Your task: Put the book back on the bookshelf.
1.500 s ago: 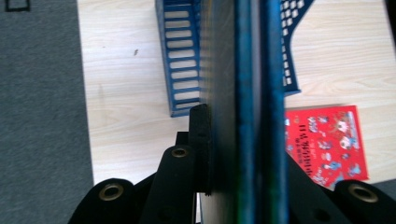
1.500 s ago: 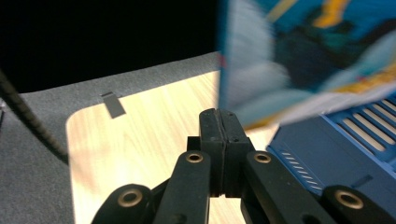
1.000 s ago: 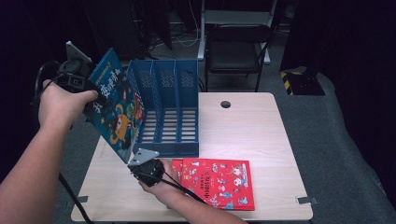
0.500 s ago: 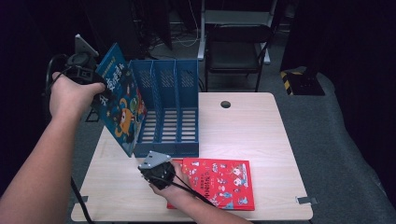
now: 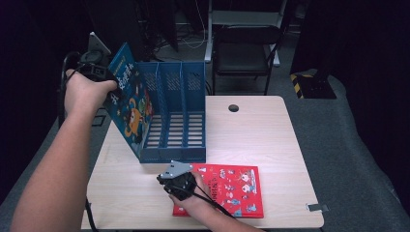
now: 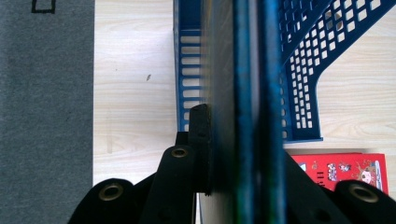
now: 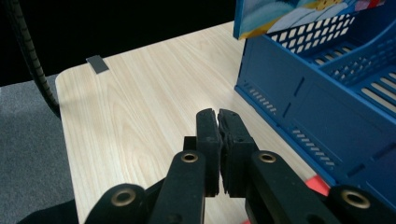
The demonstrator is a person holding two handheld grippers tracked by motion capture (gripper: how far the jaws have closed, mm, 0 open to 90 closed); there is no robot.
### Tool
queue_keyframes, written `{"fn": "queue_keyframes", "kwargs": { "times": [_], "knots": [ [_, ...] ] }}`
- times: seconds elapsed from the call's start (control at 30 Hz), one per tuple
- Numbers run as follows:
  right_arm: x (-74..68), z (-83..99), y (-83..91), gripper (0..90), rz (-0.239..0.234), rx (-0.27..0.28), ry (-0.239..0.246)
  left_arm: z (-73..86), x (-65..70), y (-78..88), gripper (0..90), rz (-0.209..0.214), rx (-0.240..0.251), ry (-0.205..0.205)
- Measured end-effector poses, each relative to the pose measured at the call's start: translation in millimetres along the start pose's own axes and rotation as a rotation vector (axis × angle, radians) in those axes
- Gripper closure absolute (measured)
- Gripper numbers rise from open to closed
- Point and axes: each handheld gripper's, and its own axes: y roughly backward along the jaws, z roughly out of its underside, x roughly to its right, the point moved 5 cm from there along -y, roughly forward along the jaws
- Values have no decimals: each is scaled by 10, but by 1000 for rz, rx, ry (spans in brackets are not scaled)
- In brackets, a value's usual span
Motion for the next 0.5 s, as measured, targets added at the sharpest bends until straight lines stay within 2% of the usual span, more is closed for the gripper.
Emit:
{"fn": "queue_keyframes", "kwargs": {
  "times": [0.17, 0.2, 0.27, 0.5],
  "knots": [
    [39, 84, 62, 870, 0, -7, 14, -55, 21, -40, 829, -4, 13, 8],
    [44, 100, 74, 867, 4, -10, -1, -65, 27, -45, 829, -5, 6, 9],
    [74, 136, 96, 865, 6, -16, -1, -74, 32, -57, 829, -7, 1, 7],
    [143, 258, 143, 865, 15, -29, -32, -139, 60, -65, 829, 2, 9, 17]
  ]
}}
